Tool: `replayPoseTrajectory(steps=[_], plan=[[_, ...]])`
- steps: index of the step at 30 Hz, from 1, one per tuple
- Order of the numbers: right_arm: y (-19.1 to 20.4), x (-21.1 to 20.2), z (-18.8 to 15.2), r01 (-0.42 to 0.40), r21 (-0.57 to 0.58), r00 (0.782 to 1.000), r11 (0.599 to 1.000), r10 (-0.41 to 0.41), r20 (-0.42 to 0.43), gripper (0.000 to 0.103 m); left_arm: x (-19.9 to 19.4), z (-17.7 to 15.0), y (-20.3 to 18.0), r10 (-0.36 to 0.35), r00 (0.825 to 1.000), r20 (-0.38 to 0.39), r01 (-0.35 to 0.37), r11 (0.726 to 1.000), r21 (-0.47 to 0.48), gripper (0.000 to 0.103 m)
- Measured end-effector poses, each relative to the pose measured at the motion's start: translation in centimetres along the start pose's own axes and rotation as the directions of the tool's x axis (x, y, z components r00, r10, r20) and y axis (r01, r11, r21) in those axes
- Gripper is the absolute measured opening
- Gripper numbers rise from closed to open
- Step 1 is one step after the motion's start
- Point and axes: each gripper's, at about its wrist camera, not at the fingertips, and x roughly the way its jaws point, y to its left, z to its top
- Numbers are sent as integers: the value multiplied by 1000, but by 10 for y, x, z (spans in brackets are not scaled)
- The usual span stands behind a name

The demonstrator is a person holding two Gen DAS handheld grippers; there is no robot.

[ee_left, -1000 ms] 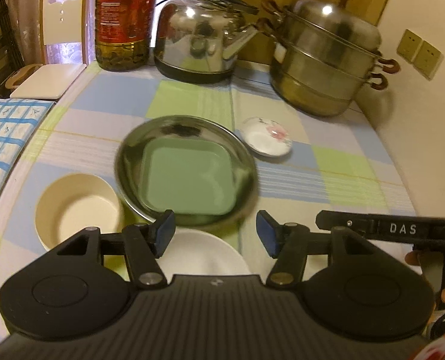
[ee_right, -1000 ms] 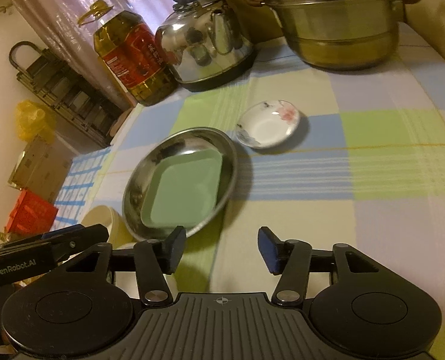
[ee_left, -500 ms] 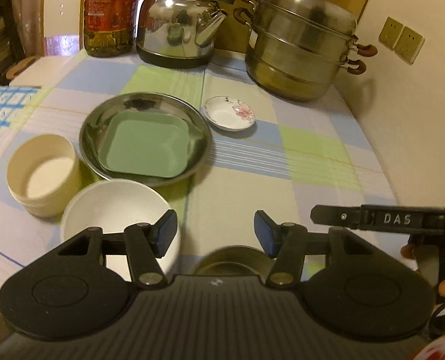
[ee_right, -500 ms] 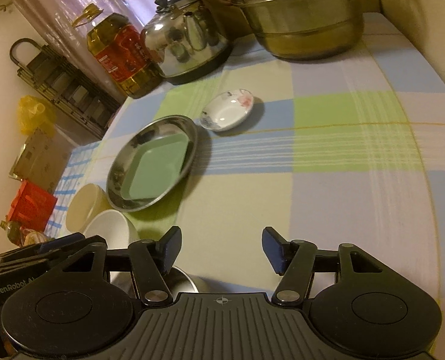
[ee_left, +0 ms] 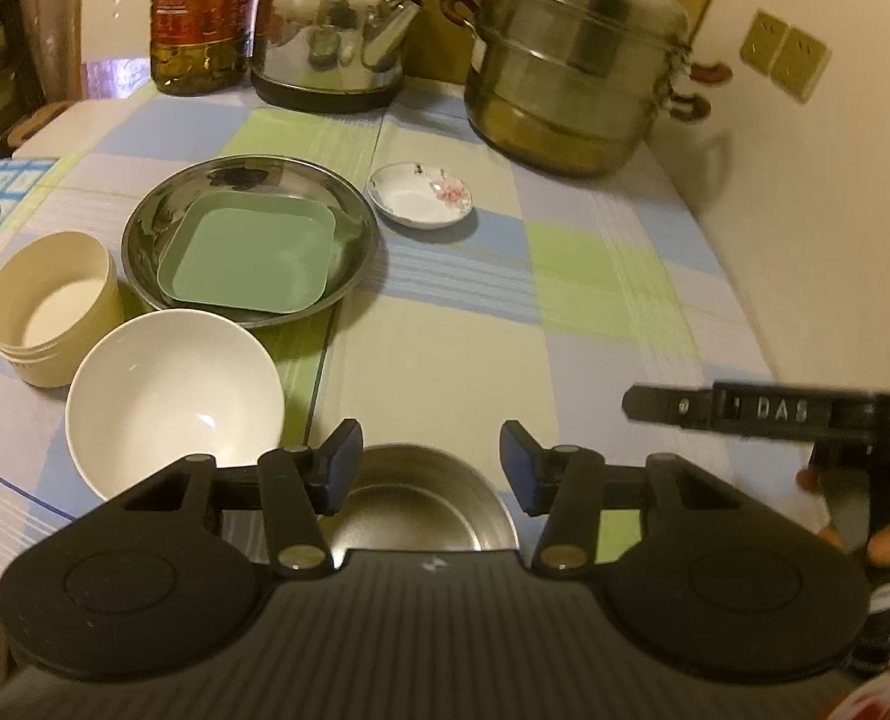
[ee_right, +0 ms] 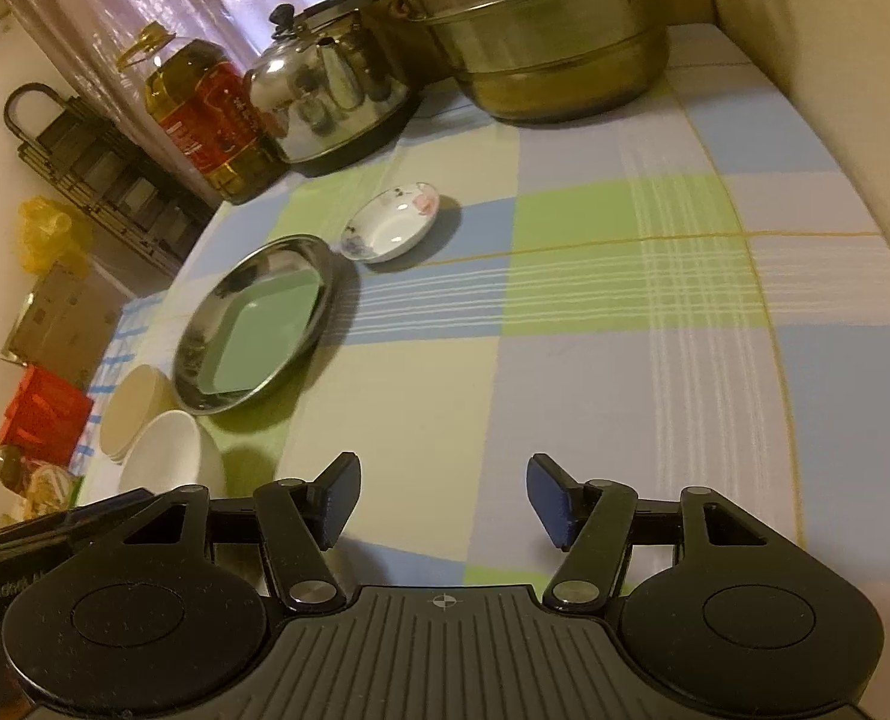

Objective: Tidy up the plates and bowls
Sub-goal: 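Move the right tool to the small white floral dish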

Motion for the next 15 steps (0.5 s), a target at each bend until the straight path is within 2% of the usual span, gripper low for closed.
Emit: replayPoseTrajectory(steps=[7, 15], plan=[[-6, 9, -1, 30, 11, 999, 999, -30, -23, 63, 10, 1, -6, -15, 1000, -20, 16, 999, 46, 46], [-17, 21, 10, 73, 44, 997, 996, -72, -32, 63, 35, 25, -11, -54, 998, -44, 59, 992, 112, 46]])
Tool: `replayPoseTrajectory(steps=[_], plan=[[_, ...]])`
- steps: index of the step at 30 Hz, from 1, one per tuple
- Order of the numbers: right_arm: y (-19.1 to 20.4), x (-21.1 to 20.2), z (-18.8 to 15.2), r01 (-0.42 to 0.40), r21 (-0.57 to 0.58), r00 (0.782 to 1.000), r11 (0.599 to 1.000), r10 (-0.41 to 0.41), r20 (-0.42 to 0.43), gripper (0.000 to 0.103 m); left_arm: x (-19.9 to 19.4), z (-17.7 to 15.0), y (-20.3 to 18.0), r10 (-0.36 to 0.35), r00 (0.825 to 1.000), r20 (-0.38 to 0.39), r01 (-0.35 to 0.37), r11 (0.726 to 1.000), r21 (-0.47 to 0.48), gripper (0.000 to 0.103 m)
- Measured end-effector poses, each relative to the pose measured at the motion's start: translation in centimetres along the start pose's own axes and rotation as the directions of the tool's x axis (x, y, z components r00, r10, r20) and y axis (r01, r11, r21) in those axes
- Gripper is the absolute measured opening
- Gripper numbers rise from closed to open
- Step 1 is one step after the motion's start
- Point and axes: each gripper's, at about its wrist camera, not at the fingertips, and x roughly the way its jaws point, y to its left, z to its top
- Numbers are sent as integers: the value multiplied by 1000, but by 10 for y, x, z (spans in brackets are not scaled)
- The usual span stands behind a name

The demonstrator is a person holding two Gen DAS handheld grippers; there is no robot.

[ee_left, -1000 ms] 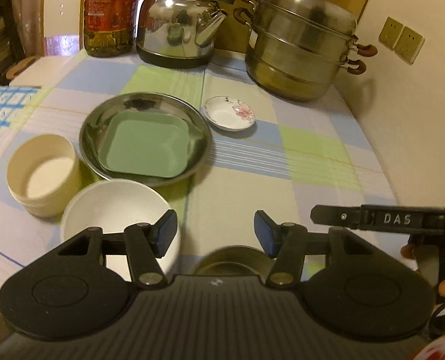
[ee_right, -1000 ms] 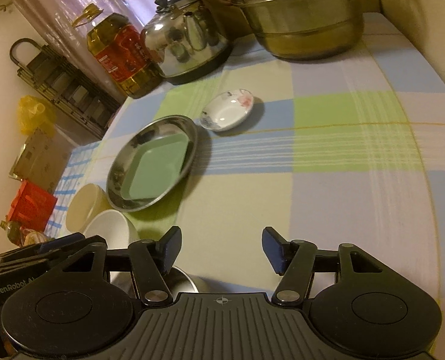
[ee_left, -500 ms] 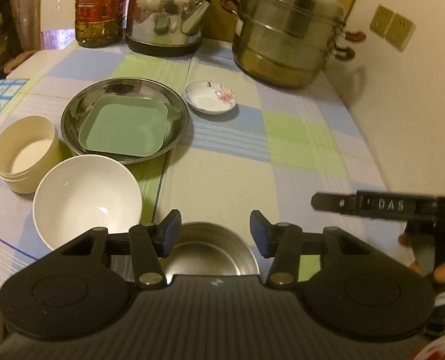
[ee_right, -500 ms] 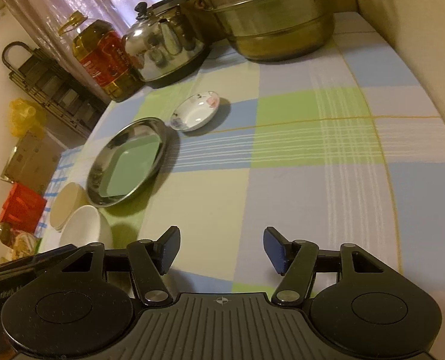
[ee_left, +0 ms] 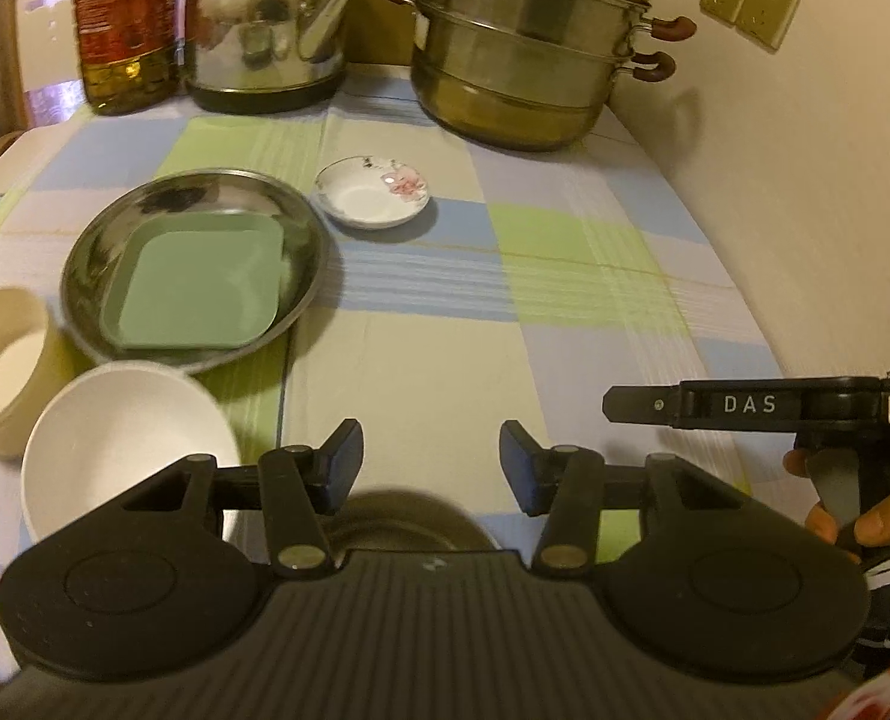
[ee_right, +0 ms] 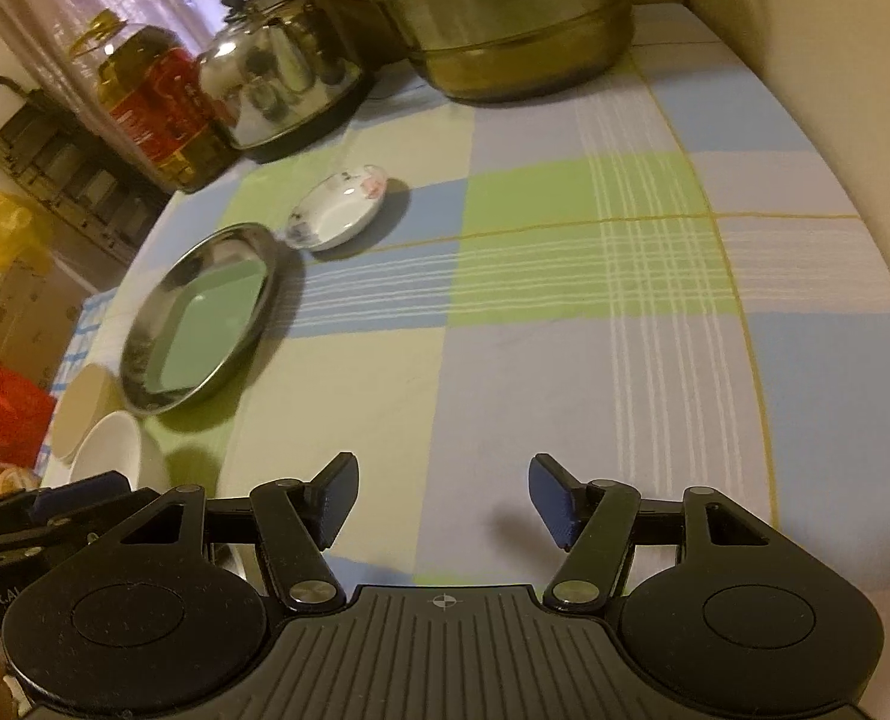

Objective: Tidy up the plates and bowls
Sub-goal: 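Move the right tool to the small white floral dish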

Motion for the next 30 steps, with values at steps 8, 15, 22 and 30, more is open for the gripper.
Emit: replayPoseTrajectory(steps=[8, 15, 22, 30], plan=[[-2, 18, 33, 14, 58, 999, 998, -16, 42, 63, 29, 41, 8, -22, 1000, -9, 22, 998, 54, 45], [4, 42, 70, 5, 85, 996, 996, -13, 88, 63, 60, 78, 23, -11, 1000, -8, 11, 998, 69, 40], [20, 76, 100, -15, 75, 992, 997, 5, 122, 60, 96, 110, 46, 16, 1000, -10, -15, 998, 64, 37], [32, 117, 123, -31, 94, 993, 995, 19, 119, 45, 129, 135, 68, 35, 999, -18, -34, 998, 61, 36]])
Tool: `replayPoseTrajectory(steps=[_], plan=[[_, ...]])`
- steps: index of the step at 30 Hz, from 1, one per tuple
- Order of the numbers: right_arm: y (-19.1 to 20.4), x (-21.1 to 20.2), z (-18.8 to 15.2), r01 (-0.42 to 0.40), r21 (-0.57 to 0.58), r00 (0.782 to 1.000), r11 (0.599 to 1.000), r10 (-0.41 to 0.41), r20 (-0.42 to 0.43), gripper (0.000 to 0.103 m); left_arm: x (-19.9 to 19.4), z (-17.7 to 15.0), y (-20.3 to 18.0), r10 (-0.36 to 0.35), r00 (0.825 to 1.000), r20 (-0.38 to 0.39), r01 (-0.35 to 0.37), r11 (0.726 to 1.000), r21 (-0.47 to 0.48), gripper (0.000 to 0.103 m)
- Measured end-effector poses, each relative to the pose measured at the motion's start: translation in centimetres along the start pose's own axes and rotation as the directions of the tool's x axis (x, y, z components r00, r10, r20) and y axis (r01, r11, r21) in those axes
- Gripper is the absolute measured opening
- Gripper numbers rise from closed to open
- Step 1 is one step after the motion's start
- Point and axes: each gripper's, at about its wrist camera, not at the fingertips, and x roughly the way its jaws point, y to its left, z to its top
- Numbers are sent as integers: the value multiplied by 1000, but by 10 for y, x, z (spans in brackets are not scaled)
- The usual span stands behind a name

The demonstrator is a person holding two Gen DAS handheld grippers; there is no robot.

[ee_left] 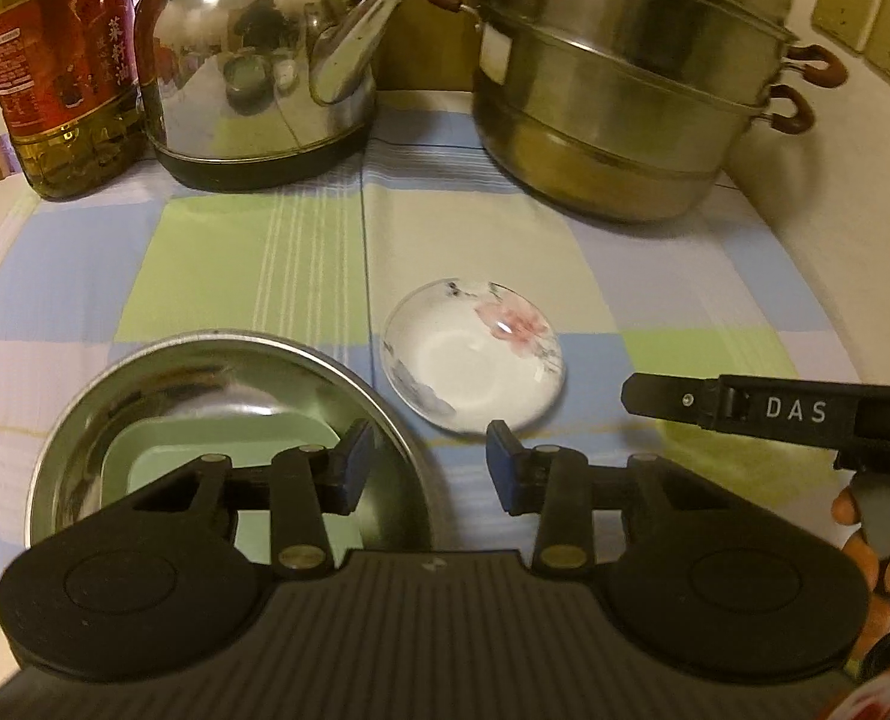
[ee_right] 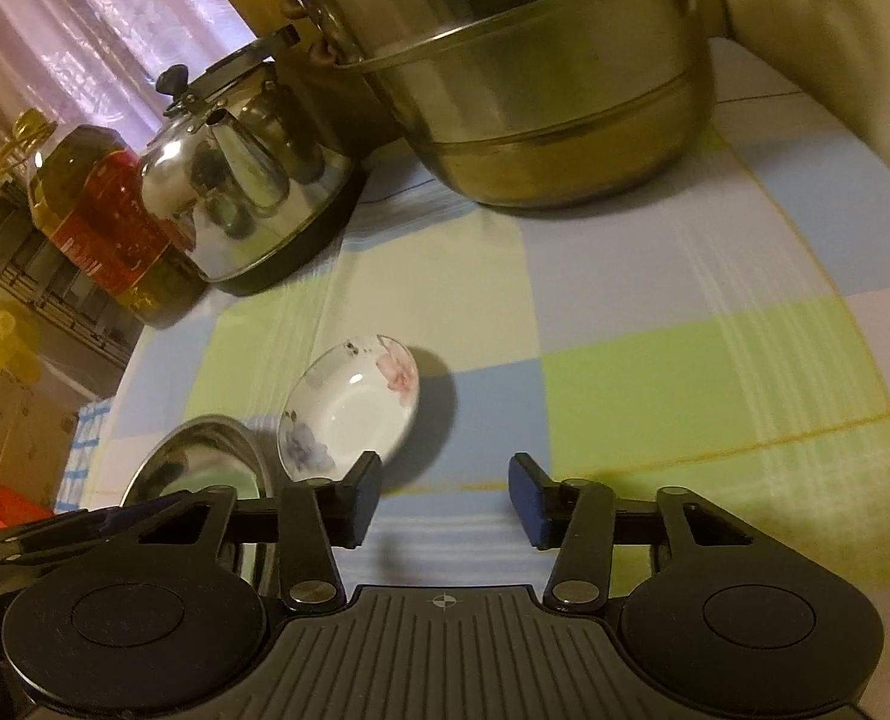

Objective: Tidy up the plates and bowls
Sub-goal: 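Move the right tool to the small white floral dish, then close the right tool on the floral dish rim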

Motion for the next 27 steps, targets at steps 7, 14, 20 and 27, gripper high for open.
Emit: replayPoseTrajectory(steps=[7, 14, 20, 27], plan=[[9, 39, 8, 15, 11, 1000, 1000, -14, -5, 36, 27, 19, 12, -7, 1000, 4, 7, 1000, 7, 36], [10, 65, 11, 50, 43, 999, 998, -49, -16, 24, 47, 32, 19, -15, 1000, 6, 15, 1000, 21, 36], [9, 70, 13, 44, 54, 999, 998, -44, -5, 12, 61, 35, 23, -45, 999, -14, 45, 999, 28, 34], [9, 66, 18, 103, 25, 995, 994, -103, 17, 8, 73, 37, 21, -88, 995, -49, 90, 995, 31, 29]])
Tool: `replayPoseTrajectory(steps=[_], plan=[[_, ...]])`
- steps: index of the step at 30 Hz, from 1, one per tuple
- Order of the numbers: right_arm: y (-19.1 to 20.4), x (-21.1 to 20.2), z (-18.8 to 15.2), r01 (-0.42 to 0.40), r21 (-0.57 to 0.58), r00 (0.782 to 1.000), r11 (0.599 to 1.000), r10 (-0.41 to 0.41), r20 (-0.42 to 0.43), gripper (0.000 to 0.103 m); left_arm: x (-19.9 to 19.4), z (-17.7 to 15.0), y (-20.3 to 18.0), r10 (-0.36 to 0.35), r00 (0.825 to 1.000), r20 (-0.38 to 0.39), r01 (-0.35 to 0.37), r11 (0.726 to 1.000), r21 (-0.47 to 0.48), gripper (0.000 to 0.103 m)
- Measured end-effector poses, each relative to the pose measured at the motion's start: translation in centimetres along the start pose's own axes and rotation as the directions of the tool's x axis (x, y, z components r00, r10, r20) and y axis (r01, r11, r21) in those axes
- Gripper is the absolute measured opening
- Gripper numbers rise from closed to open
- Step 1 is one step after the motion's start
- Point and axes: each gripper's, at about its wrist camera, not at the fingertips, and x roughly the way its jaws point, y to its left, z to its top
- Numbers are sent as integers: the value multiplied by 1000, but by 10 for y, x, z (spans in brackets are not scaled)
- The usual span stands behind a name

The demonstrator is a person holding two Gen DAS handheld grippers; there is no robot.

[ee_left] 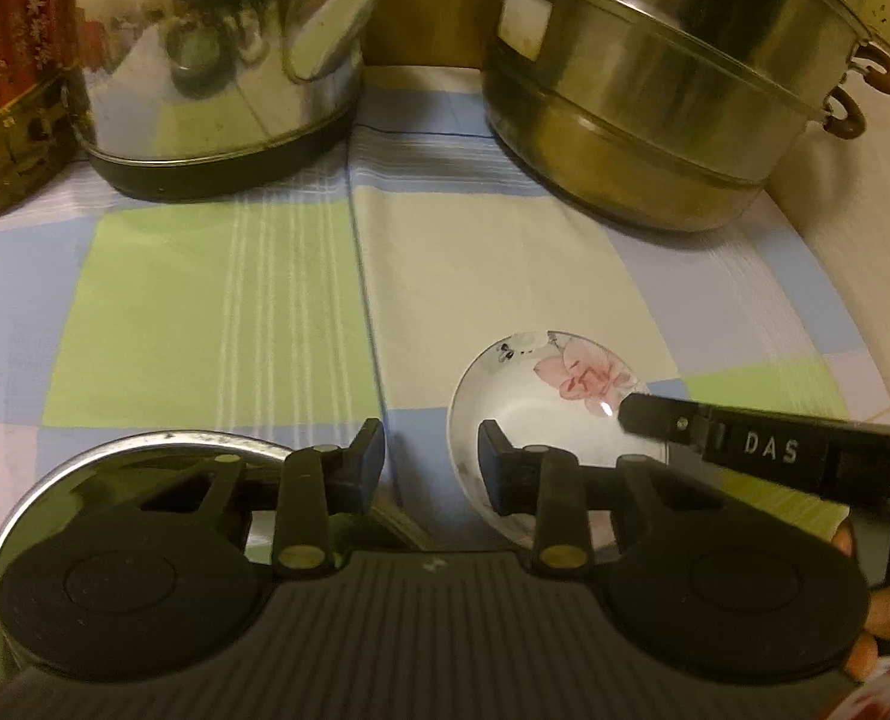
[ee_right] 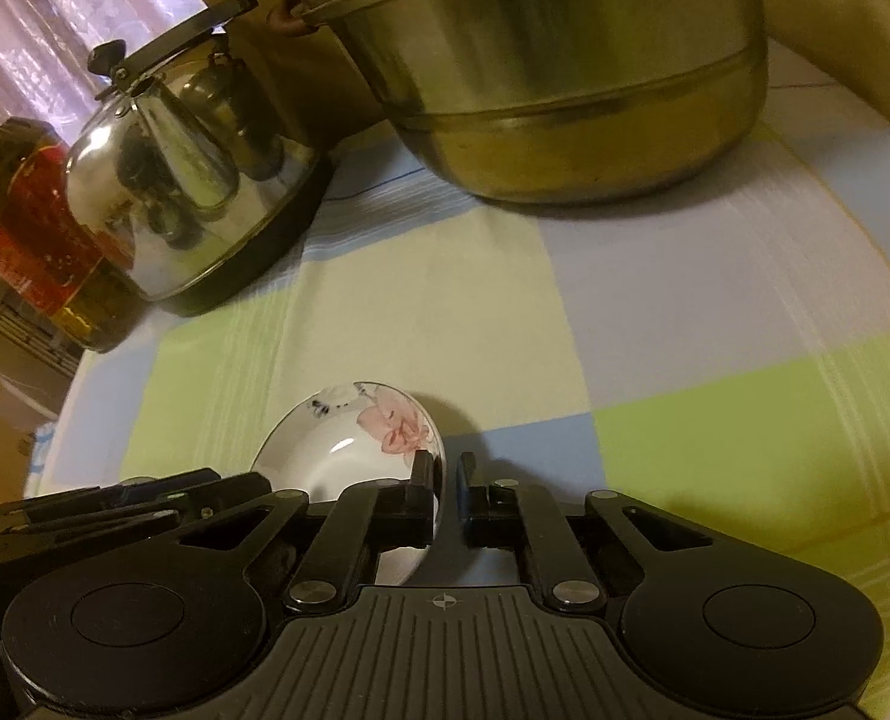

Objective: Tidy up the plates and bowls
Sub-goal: 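Close the right tool on the floral dish rim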

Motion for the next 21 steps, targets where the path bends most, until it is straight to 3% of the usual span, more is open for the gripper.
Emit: replayPoseTrajectory(steps=[8, 13, 21], plan=[[-13, -4, 2, -4, 60, 1000, 998, 4, -9, 8, 14, -2, -10, -49, 998, -44, 49, 999, 10, 22], [-11, -4, 0, -7, 50, 1000, 999, 7, -6, 8, 18, -3, -12, -60, 997, -47, 60, 998, -7, 13], [-8, -6, -3, 7, 18, 1000, 1000, -7, -4, 5, 15, -6, -13, -67, 997, -49, 67, 998, -9, 13]])
